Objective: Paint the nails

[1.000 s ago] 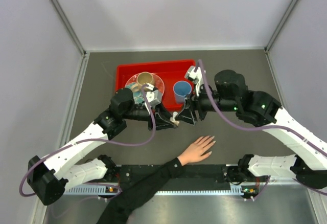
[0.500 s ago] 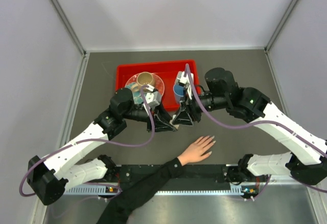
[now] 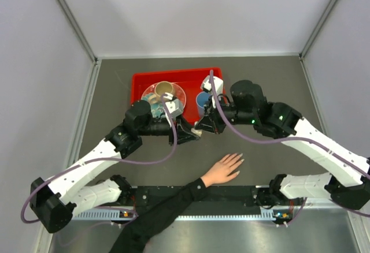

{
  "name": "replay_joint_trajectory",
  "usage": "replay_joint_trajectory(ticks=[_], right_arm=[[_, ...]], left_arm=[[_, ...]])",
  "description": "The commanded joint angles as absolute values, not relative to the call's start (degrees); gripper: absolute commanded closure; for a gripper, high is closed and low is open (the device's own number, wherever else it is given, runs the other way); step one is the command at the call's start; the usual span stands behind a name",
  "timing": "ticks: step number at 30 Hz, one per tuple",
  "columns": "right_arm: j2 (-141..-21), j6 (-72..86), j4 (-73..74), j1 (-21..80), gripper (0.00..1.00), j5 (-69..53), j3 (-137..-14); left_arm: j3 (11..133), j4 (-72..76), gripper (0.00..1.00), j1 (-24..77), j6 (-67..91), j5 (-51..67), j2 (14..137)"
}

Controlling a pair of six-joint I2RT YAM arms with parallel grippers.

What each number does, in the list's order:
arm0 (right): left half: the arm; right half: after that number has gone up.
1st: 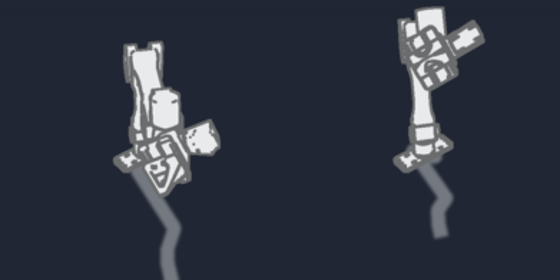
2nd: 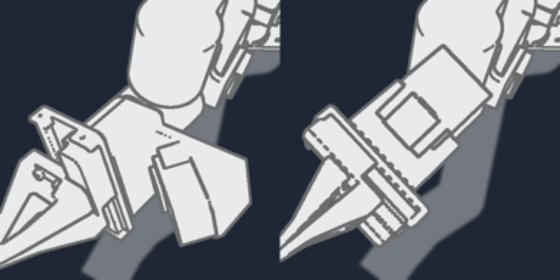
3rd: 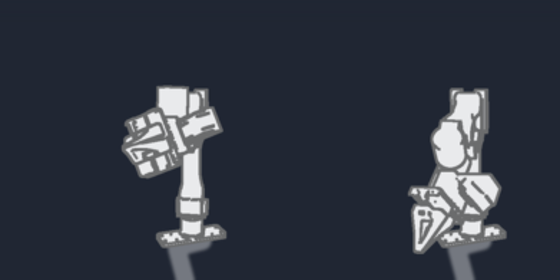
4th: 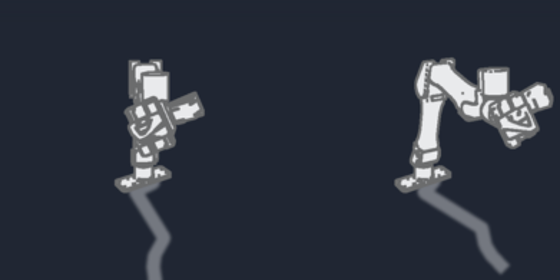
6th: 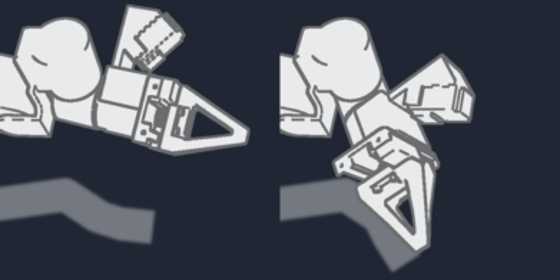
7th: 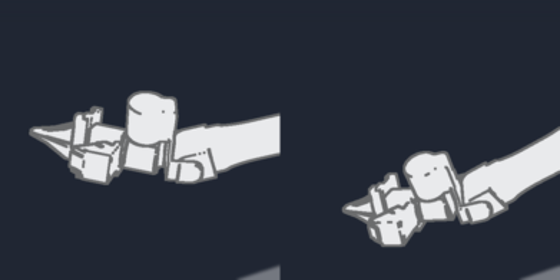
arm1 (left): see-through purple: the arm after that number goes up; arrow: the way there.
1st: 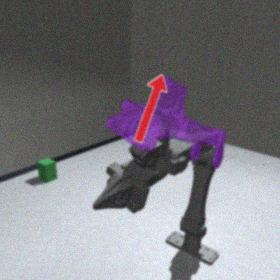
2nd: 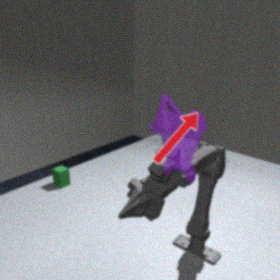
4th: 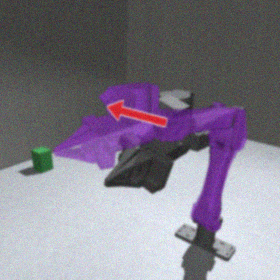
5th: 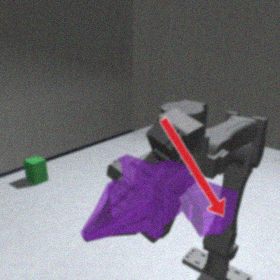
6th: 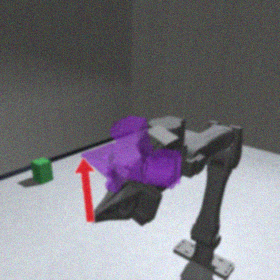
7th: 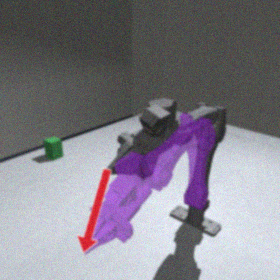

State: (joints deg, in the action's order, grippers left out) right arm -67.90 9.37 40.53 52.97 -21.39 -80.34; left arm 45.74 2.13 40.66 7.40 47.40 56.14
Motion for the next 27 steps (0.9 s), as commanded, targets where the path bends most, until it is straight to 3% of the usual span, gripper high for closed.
replay_joint_trajectory(ticks=[1,2,5,8,13,14,15,18,22,27], right_arm=[[-66.1,25.2,34.6,61.9,1.0,14.9,-76.2],[-67.3,27.9,35.8,66.2,1.0,26.1,-76.6],[-75.2,39.4,43.5,72.0,1.0,41.2,-84.6],[-79.8,45.3,46.8,73.8,1.0,46.1,-88.9],[-79.2,42.5,44.1,74.2,1.0,43.7,-89.3],[-78.5,41.9,44.2,74.1,0.88,43.3,-89.4],[-76.6,39.7,44.0,73.7,0.82,42.7,-89.2],[-71.2,34.9,44.4,70.6,0.69,36.5,-87.2],[-64.4,23.9,40.3,59.9,0.55,10.7,-83.0],[-62.8,10.8,42.8,55.5,0.43,-10.9,-83.5]], left_arm=[[46.2,2.4,1.0,40.9,2.3,19.5,52.3],[46.1,2.4,1.0,40.9,1.8,16.9,51.9],[45.4,2.3,1.0,41.0,1.4,9.9,50.9],[44.2,3.5,1.0,40.9,1.3,8.4,50.0],[44.2,4.0,1.0,40.9,1.1,11.6,50.1],[44.1,4.2,1.0,40.9,1.2,12.2,50.3],[44.3,4.0,1.0,40.9,1.1,12.9,50.5],[45.1,3.3,1.0,40.9,1.6,16.2,51.1],[46.6,3.0,1.0,40.9,0.9,29.3,52.6],[46.8,5.6,1.0,40.9,2.6,48.9,54.3]])
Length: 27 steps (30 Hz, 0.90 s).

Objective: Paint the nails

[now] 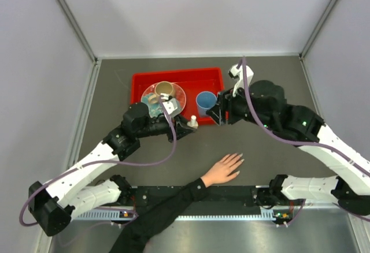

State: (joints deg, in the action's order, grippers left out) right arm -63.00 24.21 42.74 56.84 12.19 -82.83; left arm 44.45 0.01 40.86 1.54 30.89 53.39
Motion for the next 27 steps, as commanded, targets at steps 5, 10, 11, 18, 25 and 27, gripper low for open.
replay_joint_trajectory(ticks=[5,10,11,18,25,27], right_arm=[[-65.1,5.5,46.5,55.1,0.44,-20.6,-85.8],[-66.8,3.4,47.2,54.9,0.51,-24.2,-86.2],[-67.6,3.2,47.2,54.8,0.53,-24.6,-86.3],[-69.3,3.1,46.8,54.8,0.63,-25.2,-87.4],[-70.7,2.9,46.4,54.8,0.66,-26.4,-87.7],[-70.8,2.9,46.2,54.9,0.7,-26.5,-88.0]], left_arm=[[48.1,5.6,1.0,40.9,4.0,55.3,56.9],[48.3,5.6,1.0,41.0,4.6,57.2,57.7],[48.3,5.5,1.0,41.0,4.7,57.2,57.7],[48.4,5.4,1.0,41.0,4.7,57.1,57.7],[48.5,5.4,1.0,41.0,4.9,57.3,57.8],[48.5,5.4,1.0,41.0,4.8,57.2,57.8]])
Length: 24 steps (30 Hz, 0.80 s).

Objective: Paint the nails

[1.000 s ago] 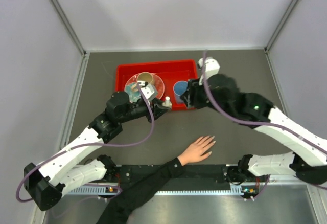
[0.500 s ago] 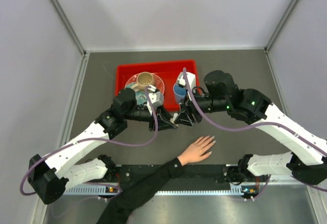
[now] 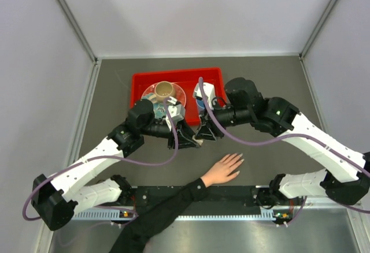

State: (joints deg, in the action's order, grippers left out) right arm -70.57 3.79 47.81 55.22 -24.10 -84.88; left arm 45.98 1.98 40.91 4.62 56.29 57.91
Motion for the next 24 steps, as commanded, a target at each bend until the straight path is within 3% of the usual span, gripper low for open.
replay_joint_trajectory(ticks=[1,5,7,8,9,11,12,14,19,24], right_arm=[[-70.8,2.8,46.1,54.8,0.73,-26.5,-87.9],[-70.7,2.8,46.0,54.8,1.0,-25.3,-87.7],[-70.5,3.7,45.9,54.8,1.0,-23.7,-87.3],[-70.2,4.2,45.8,54.8,1.0,-19.4,-86.9],[-69.9,4.7,45.4,54.9,1.0,-17.3,-85.9],[-68.5,5.5,44.6,54.8,1.0,-12.0,-84.4],[-67.9,5.9,43.4,54.4,1.0,-10.7,-82.8],[-66.0,6.9,41.8,52.8,1.0,-7.8,-81.0],[-62.0,9.5,35.4,44.9,1.0,-6.2,-73.3],[-62.8,13.6,33.1,33.3,1.0,15.7,-66.0]], left_arm=[[48.5,5.4,1.0,41.0,4.9,57.2,57.9],[48.7,5.4,1.0,41.0,5.1,57.3,58.2],[48.9,4.8,1.0,41.0,5.1,54.5,58.0],[49.0,4.3,0.95,41.0,5.0,52.6,57.7],[49.3,3.4,0.73,41.0,4.5,49.4,57.5],[49.1,2.5,0.48,41.0,4.0,45.7,56.0],[48.3,2.8,0.13,41.0,3.8,44.2,55.3],[47.6,3.8,0.01,41.0,3.4,40.2,53.1],[44.6,6.5,0.01,41.0,2.9,29.3,47.8],[43.9,5.0,0.01,41.0,1.5,14.4,45.6]])
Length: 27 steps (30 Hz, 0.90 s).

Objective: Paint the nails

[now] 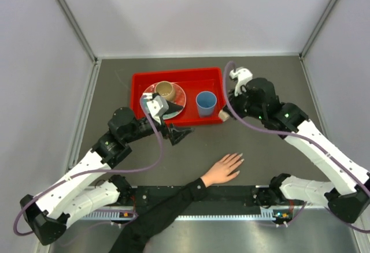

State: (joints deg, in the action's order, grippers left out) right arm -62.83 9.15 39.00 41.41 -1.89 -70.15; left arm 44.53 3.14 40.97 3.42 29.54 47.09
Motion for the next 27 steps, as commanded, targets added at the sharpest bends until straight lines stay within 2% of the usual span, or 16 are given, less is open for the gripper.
replay_joint_trajectory(ticks=[1,4,9,14,20,27], right_arm=[[-63.3,16.0,32.7,30.6,1.0,16.5,-64.9],[-65.0,21.5,29.1,19.8,1.0,15.9,-60.5],[-70.7,23.1,18.7,9.7,1.0,26.0,-57.0],[-81.5,23.6,14.0,-1.7,1.0,22.0,-60.8],[-88.3,22.2,7.6,-6.3,1.0,20.5,-62.6],[-94.7,20.3,4.5,-6.8,1.0,21.3,-65.7]], left_arm=[[43.9,4.7,0.01,41.0,1.5,12.5,45.5],[43.7,4.6,0.01,41.0,1.3,8.8,44.9],[42.6,5.9,0.01,41.0,1.5,8.6,44.0],[43.1,5.7,0.01,41.0,1.8,9.6,44.6],[42.7,6.2,0.01,41.0,2.3,9.2,43.8],[42.6,6.5,0.01,41.0,2.5,10.0,44.3]])
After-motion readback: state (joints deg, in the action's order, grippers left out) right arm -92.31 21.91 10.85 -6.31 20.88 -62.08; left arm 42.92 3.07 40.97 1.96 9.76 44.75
